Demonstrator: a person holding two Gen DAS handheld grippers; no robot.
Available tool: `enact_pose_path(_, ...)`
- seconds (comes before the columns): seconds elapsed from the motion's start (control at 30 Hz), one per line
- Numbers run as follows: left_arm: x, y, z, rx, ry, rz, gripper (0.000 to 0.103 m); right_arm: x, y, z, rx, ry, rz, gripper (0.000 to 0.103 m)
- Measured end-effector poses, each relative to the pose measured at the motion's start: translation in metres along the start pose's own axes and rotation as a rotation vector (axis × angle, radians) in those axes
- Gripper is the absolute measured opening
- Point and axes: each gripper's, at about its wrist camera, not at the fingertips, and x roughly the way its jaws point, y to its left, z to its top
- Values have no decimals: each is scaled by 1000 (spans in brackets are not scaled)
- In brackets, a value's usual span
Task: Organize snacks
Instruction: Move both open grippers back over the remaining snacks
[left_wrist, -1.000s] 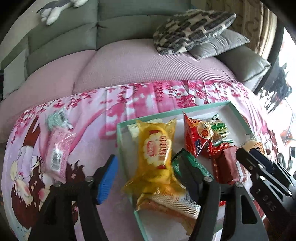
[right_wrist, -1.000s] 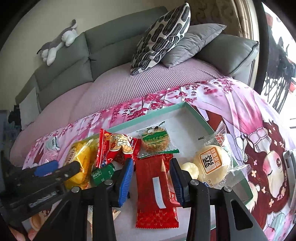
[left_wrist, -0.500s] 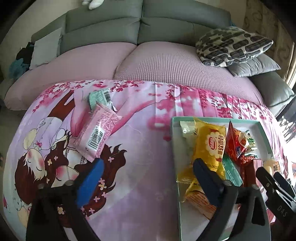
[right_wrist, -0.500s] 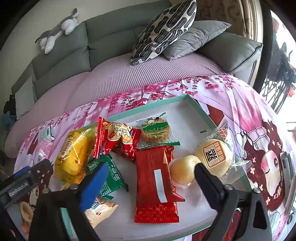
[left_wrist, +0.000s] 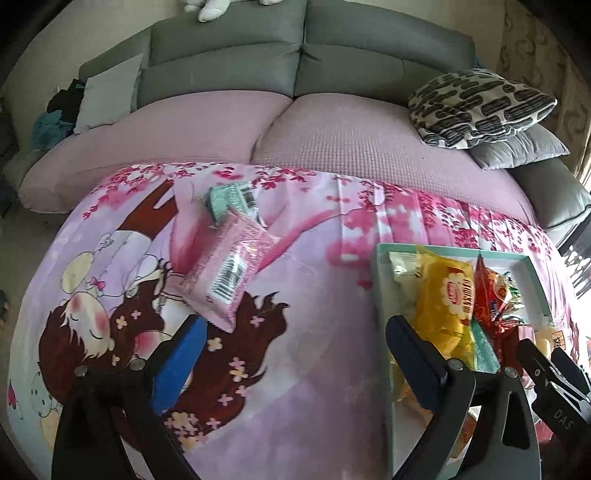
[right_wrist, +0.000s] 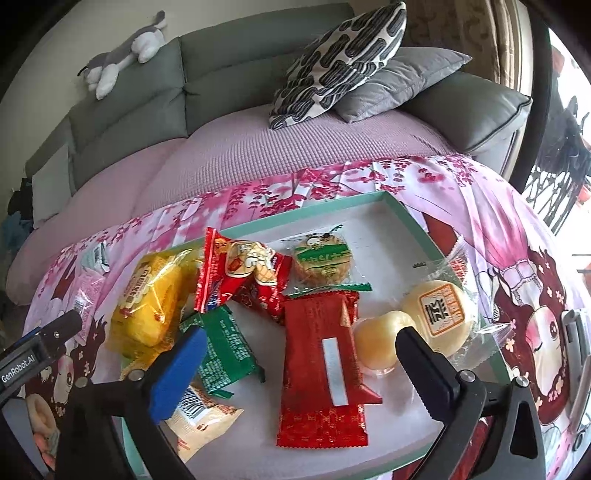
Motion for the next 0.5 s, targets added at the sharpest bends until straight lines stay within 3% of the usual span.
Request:
enact_pose_path(0.27, -7, 42, 3, -43, -26, 89, 98, -7, 18, 2, -28, -38, 27, 103)
enact_pose_path(0.5, -8, 94, 5, -140, -19, 172, 98, -14, 62, 2, -92, -77, 113, 103)
